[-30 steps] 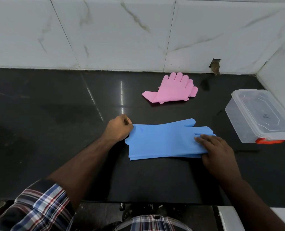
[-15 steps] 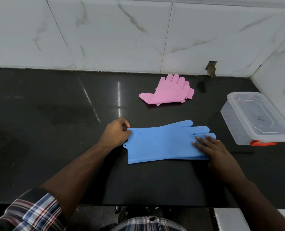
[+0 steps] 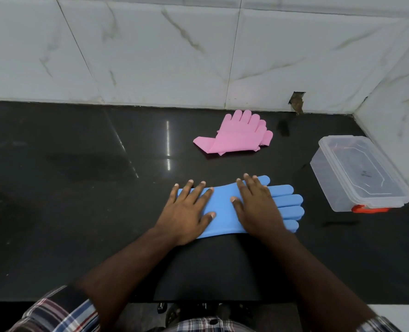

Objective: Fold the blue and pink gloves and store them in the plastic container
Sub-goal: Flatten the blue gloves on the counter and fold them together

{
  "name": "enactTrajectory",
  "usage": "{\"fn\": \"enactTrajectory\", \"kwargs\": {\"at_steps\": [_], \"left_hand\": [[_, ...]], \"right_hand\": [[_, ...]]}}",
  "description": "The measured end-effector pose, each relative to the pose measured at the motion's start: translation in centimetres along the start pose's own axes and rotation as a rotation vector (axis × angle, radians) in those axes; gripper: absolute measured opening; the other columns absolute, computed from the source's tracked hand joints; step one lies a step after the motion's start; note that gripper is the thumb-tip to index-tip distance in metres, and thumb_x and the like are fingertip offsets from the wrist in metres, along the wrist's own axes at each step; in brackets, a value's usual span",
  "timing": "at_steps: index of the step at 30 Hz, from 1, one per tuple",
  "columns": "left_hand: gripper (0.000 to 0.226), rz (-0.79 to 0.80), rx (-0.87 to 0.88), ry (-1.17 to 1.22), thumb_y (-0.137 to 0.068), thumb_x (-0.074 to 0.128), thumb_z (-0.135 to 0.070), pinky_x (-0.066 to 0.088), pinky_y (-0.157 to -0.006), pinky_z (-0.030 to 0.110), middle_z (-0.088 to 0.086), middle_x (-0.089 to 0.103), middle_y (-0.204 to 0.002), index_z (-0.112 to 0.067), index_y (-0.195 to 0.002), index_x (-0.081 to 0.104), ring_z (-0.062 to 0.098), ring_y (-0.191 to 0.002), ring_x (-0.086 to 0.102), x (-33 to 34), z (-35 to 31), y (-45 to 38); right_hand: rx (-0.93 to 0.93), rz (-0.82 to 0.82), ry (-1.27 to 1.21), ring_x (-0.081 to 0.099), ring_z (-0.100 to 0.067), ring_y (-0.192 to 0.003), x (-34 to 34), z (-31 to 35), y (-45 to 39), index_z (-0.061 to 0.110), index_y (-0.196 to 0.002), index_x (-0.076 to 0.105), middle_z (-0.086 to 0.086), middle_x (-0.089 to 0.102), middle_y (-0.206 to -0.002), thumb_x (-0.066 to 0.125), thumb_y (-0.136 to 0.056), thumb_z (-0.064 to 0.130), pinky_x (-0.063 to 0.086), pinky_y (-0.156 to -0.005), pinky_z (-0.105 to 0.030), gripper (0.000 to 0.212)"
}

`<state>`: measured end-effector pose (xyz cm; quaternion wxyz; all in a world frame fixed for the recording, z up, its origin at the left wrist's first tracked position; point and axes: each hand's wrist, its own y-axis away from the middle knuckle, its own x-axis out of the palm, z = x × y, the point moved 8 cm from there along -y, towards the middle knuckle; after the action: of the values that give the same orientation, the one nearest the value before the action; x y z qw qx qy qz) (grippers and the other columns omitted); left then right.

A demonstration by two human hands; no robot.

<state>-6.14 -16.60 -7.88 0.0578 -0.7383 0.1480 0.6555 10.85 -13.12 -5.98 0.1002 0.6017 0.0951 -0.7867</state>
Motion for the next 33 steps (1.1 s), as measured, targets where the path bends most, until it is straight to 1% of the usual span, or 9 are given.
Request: {"fn": "enactTrajectory", "kwargs": {"at_steps": [3,8,10,14,19,23,27,31,33], "left_hand": [[0.068,0.021,-0.022,-0.008,-0.098,0.014,-0.065,-0.004,-0.123,0.053,-0.006,0.001,-0.169,-0.038,-0.159,0.001,0.020,-0.155,-0.005,0.6,0.7,0.2],[0.067,0.034,-0.029,0.019,-0.098,0.014,-0.065,-0.006,-0.123,0.054,-0.007,0.000,-0.169,-0.039,-0.158,0.000,0.020,-0.155,-0.007,0.5,0.8,0.1],[0.067,0.029,-0.020,0.041,-0.099,0.017,-0.065,-0.005,-0.123,0.054,-0.007,0.002,-0.168,-0.039,-0.158,0.003,0.021,-0.155,-0.004,0.4,0.8,0.0],[0.064,-0.001,-0.020,0.087,-0.101,0.024,-0.059,0.007,-0.123,0.054,-0.006,0.015,-0.167,-0.036,-0.159,0.010,0.022,-0.154,0.009,-0.3,1.2,-0.3],[0.057,-0.091,-0.189,0.128,-0.100,0.027,-0.052,0.040,-0.107,0.045,0.001,0.052,-0.141,-0.025,-0.147,0.044,0.028,-0.129,0.046,-3.2,4.3,-0.8],[0.032,0.046,-0.335,0.252,-0.102,0.044,-0.039,0.045,-0.097,0.042,0.005,0.059,-0.117,-0.022,-0.120,0.063,0.028,-0.116,0.053,-3.8,6.7,-1.8],[0.024,0.204,-0.381,0.466,-0.099,0.055,-0.036,0.042,-0.072,0.030,0.000,0.064,-0.086,-0.018,-0.087,0.065,0.020,-0.086,0.060,-4.1,7.5,-2.6],[0.033,0.262,-0.436,0.671,-0.099,0.057,-0.037,0.049,-0.067,0.027,0.010,0.071,-0.086,-0.007,-0.092,0.069,0.018,-0.075,0.062,-4.6,7.9,-2.2],[0.031,0.297,-0.478,0.839,-0.101,0.055,-0.033,0.054,-0.067,0.027,0.015,0.075,-0.095,-0.005,-0.100,0.067,0.019,-0.075,0.067,-4.3,7.7,-1.7]], "right_hand": [[0.024,0.002,0.061,0.012,-0.025,-0.151,1.4,-0.5,0.7,0.016,-0.155,0.023,-0.008,0.018,-0.163,0.021,-0.101,0.047,0.001,-0.119,-0.037,0.062],[0.079,0.075,0.055,0.003,-0.023,-0.152,0.9,-0.1,0.2,0.017,-0.156,0.013,-0.006,0.009,-0.165,0.028,-0.104,0.041,0.000,-0.121,-0.039,0.060],[0.093,0.000,-0.086,0.005,-0.022,-0.152,-0.5,1.1,-0.1,0.015,-0.156,0.016,-0.005,0.014,-0.164,0.037,-0.102,0.029,0.004,-0.121,-0.038,0.059],[0.109,-0.122,-0.631,0.017,-0.010,-0.149,-2.0,4.4,-0.8,0.016,-0.152,0.030,0.004,0.030,-0.159,0.047,-0.098,0.009,0.007,-0.112,-0.010,0.057],[0.159,-0.087,-0.863,0.033,-0.007,-0.143,0.0,5.1,-0.8,0.018,-0.150,0.036,0.005,0.041,-0.153,0.048,-0.095,0.006,0.023,-0.115,-0.019,0.057],[0.157,-0.093,-0.890,0.039,0.001,-0.134,1.2,4.5,-0.6,0.020,-0.147,0.041,0.011,0.047,-0.147,0.047,-0.095,0.004,0.026,-0.109,-0.009,0.055],[0.235,-0.126,-1.153,0.047,-0.001,-0.131,1.6,3.2,-0.9,0.022,-0.142,0.047,0.009,0.053,-0.141,0.045,-0.095,-0.002,0.034,-0.114,-0.025,0.053],[0.318,-0.149,-1.457,0.050,-0.004,-0.130,1.8,2.2,-1.0,0.026,-0.134,0.049,0.001,0.054,-0.141,0.047,-0.091,0.016,0.037,-0.108,-0.022,0.044],[0.338,-0.135,-1.566,0.049,-0.006,-0.131,2.2,1.9,-1.2,0.019,-0.139,0.045,-0.004,0.051,-0.145,0.045,-0.098,0.010,0.038,-0.107,-0.021,0.042]]}}
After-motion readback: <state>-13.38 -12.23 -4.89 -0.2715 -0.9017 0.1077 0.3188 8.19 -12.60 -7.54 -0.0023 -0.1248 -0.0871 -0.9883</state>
